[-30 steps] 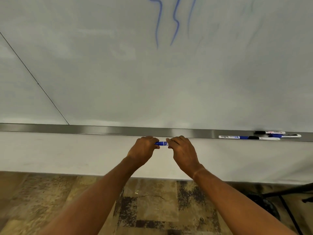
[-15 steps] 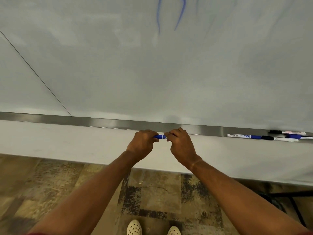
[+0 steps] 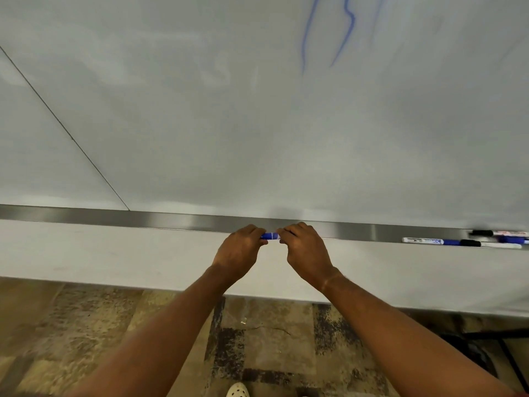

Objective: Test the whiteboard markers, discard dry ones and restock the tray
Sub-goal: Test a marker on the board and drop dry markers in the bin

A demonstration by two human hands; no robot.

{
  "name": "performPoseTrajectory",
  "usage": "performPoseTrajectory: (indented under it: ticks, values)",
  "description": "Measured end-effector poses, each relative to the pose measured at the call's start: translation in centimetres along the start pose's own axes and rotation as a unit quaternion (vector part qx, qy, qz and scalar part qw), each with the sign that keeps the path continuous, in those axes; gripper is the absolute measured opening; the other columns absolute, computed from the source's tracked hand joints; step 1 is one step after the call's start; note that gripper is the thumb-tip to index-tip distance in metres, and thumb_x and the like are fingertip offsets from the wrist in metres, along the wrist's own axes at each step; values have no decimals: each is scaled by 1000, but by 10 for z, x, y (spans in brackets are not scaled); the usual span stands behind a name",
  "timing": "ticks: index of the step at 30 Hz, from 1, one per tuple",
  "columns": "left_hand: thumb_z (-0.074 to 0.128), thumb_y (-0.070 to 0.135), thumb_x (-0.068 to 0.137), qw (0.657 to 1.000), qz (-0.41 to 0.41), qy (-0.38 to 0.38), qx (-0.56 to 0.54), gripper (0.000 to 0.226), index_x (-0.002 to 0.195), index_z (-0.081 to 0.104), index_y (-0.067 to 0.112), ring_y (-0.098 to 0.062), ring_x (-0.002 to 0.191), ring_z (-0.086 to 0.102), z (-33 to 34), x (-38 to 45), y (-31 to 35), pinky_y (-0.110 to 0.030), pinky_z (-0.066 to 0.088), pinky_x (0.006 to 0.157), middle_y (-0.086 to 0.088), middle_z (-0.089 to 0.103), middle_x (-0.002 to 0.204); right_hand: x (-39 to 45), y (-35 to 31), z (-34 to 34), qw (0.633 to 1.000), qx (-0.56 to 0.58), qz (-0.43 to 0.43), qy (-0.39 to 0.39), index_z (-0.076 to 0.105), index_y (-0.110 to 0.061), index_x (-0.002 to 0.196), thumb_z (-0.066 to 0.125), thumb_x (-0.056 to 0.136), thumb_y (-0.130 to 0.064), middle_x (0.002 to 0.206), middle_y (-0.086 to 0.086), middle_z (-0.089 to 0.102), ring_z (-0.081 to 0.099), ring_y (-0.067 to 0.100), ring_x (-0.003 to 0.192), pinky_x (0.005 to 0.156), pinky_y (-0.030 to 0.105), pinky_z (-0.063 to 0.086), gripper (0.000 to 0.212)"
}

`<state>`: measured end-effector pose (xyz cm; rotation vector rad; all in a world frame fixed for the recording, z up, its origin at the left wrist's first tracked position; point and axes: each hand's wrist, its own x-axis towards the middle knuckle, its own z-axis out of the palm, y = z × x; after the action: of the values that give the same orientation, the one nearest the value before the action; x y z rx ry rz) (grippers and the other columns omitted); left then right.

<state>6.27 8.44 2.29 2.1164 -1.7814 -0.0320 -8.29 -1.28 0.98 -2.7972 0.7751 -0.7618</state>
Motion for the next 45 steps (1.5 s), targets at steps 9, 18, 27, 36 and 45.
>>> performPoseTrajectory:
  ticks: [9, 18, 27, 36, 45]
  values:
    - [44, 49, 94, 994, -81, -47, 61, 68, 147, 25, 10, -26, 138, 32, -4, -8, -45, -37, 25, 112, -10, 31, 152, 32, -25, 31, 997, 3, 70, -39, 72, -6, 98, 82, 65, -1, 90, 11, 72, 67, 28, 79, 73, 37, 55, 34]
    - [10, 67, 87, 984, -112, -93, 104, 84, 150, -8, 14, -23, 146, -1, -6, -16, -86, -33, 0, 115, -6, -6, 158, 60, -36, 64, 988, 38, 114, -97, 65, -13, 119, 60, 90, -7, 109, 10, 68, 61, 24, 96, 85, 26, 45, 31]
    - [-11, 69, 78, 982, -121, -101, 106, 91, 150, -7, 12, -22, 146, -2, -3, -22, -113, -31, -4, 111, -7, -6, 158, 71, -33, 86, 974, 57, 160, -150, 70, -17, 114, 61, 92, -15, 102, 9, 68, 59, 22, 91, 83, 25, 47, 24]
    - [19, 59, 94, 983, -120, -113, 82, 77, 150, -4, 12, -21, 146, -1, -3, -19, -113, -32, 1, 115, -6, -3, 159, 71, -35, 96, 961, 100, 215, -144, 71, -11, 110, 64, 88, -9, 101, 9, 70, 61, 21, 87, 78, 19, 43, 23]
    - [22, 58, 95, 983, -121, -119, 75, 77, 150, -3, 11, -21, 145, 4, 2, -17, -113, -33, 5, 115, -6, 1, 159, 78, -40, 103, 957, 101, 230, -147, 70, -12, 113, 64, 89, -11, 105, 10, 69, 62, 24, 91, 88, 27, 48, 25]
